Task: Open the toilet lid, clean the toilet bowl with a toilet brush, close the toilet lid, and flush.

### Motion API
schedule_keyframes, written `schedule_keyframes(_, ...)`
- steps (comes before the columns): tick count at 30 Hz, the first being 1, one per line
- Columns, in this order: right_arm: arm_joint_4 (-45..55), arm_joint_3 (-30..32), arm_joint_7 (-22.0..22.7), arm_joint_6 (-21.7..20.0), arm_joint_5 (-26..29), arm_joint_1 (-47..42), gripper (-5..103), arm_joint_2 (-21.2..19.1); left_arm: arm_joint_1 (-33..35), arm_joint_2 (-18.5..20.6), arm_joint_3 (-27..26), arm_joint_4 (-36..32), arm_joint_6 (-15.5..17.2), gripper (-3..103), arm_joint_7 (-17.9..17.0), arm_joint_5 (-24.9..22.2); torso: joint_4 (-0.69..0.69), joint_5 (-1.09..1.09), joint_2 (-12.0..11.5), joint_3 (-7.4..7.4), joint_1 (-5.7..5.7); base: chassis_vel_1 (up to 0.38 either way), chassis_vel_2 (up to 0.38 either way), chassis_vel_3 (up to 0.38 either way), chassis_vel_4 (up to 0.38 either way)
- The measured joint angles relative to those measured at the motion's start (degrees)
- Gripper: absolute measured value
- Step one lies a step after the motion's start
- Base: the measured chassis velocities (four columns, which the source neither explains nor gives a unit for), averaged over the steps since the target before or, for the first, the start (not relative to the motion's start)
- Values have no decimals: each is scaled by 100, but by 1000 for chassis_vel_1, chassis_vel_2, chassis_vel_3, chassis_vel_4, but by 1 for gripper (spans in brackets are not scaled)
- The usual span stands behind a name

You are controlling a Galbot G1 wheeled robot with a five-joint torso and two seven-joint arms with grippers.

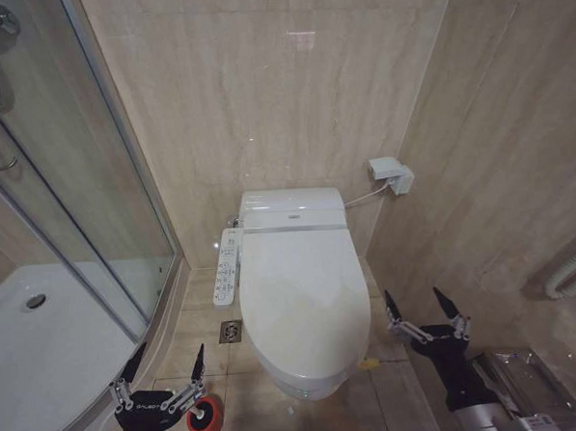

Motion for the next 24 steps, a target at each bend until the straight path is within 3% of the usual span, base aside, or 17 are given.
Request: schedule_keyframes(24, -8, 30, -49, -55, -17, 2, 100, 16, 0, 0, 0, 0, 0, 100, 0, 0, 0, 0, 0, 0, 0, 0, 0, 0, 0)
